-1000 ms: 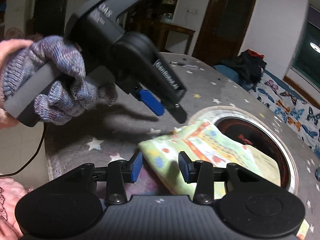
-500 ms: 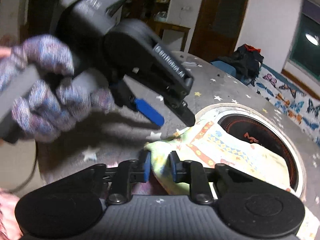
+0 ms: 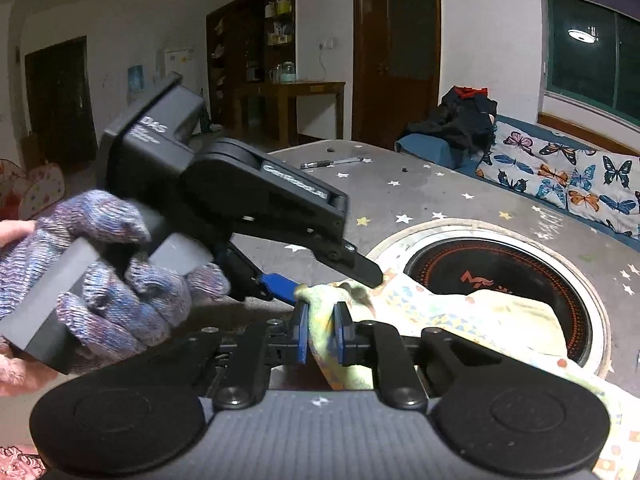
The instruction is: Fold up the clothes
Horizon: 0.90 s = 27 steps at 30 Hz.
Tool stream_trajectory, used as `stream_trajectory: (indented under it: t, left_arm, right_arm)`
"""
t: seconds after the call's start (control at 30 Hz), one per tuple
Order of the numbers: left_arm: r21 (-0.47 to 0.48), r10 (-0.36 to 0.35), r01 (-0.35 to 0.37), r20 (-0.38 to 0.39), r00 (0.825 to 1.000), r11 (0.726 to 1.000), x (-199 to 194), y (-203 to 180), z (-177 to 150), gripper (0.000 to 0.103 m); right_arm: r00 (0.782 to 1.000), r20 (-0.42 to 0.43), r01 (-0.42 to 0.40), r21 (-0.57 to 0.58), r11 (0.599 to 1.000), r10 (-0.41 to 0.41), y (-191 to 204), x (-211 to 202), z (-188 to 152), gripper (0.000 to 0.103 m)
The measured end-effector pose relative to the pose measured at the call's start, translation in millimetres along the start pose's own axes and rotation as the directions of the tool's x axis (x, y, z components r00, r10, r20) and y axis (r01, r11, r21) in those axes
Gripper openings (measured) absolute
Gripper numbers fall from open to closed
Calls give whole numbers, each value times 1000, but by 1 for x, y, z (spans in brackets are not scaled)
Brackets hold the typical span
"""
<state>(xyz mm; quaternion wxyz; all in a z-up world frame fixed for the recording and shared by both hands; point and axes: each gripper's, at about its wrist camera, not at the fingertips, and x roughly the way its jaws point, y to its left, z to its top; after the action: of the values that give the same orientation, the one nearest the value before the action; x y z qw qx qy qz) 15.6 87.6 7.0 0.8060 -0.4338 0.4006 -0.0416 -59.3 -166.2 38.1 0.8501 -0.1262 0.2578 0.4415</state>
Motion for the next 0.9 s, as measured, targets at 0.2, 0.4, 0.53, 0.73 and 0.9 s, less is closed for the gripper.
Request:
stream_trajectory:
  t: [0.2,0.4,0.53,0.73,0.9]
  left_arm:
    - [-22,-13,13,-26,1000,1000,15,2,0,35]
    - [-16,3,-3,-29,1000,1000,20,4,-1,14]
    - [-9,13,-13,-25,1000,1000,19,6,-2,12]
    - [16,24,-24,-16,1000,1000,19,4,-4,12]
    - [37,33,-32,-12,999,999,18,2,-5,12]
  right_arm:
    - [1000,-3,-12,2,1000,12,4,1,-3,12]
    - [1000,-6,-17,32,999,17,-2,0,-7,19]
    - [1000,9,4,76,997,-4,-14,-8,-10,22]
    - [990,1,139,178,974,-142,-57,-26,-23,24]
    - [954,-39,298,265,917,-298,-103,-38,-43,36]
